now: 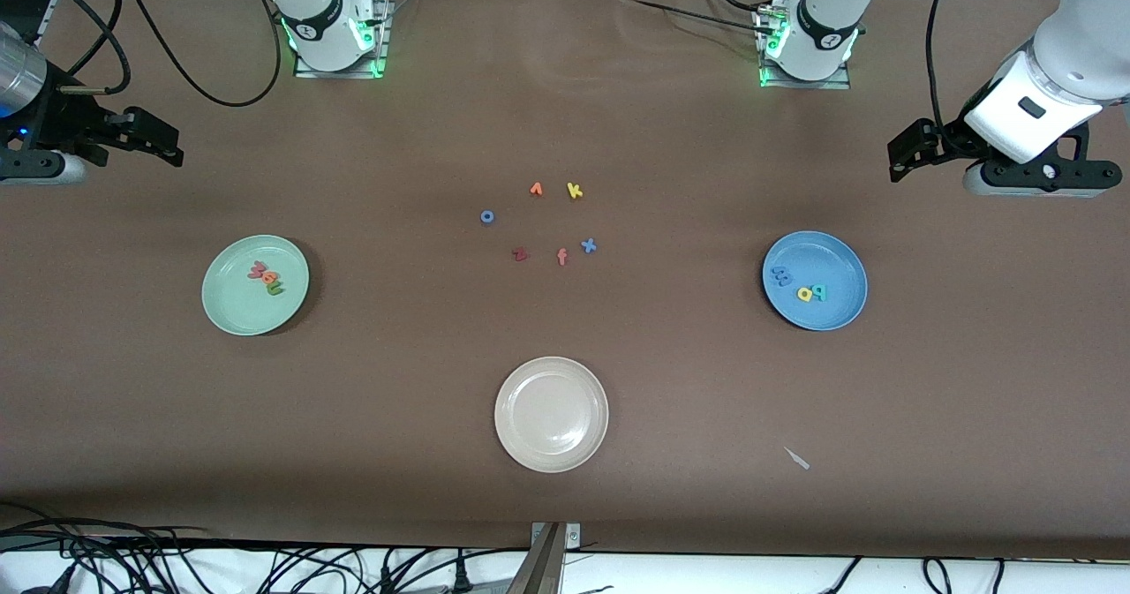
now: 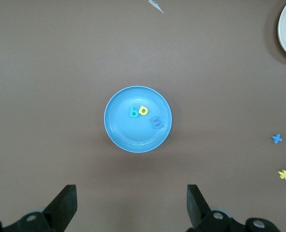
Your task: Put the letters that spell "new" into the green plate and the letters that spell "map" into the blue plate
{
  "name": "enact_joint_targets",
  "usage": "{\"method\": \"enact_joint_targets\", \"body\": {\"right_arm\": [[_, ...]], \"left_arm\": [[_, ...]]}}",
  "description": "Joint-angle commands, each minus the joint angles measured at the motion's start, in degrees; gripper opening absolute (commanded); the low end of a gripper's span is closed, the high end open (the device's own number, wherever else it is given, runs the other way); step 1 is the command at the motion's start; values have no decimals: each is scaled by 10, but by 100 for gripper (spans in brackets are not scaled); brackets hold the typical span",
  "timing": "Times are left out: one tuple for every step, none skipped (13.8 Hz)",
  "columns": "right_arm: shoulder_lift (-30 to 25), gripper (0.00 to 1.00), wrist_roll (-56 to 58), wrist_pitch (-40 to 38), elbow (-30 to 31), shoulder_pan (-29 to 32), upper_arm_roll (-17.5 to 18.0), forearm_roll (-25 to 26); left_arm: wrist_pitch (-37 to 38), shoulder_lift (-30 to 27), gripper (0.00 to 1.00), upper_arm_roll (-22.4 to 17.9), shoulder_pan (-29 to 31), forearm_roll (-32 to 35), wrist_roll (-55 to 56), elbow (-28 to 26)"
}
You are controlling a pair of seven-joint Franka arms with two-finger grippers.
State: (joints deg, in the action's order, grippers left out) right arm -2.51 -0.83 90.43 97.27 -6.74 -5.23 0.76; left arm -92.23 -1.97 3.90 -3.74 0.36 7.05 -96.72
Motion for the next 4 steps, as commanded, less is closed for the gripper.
{"method": "enact_joint_targets", "body": {"right_arm": [[-7, 100, -6, 5, 10, 7, 7, -2], [-7, 100, -6, 5, 10, 7, 7, -2], [-7, 100, -6, 5, 11, 7, 7, -2], [-7, 100, -6, 6, 12, 7, 7, -2]], "left_arm": [[13, 7, 100, -4, -7, 12, -12, 17], [13, 7, 100, -4, -6, 11, -12, 17], [13, 7, 100, -4, -6, 11, -12, 17], [13, 7, 100, -4, -6, 11, -12, 17]]}}
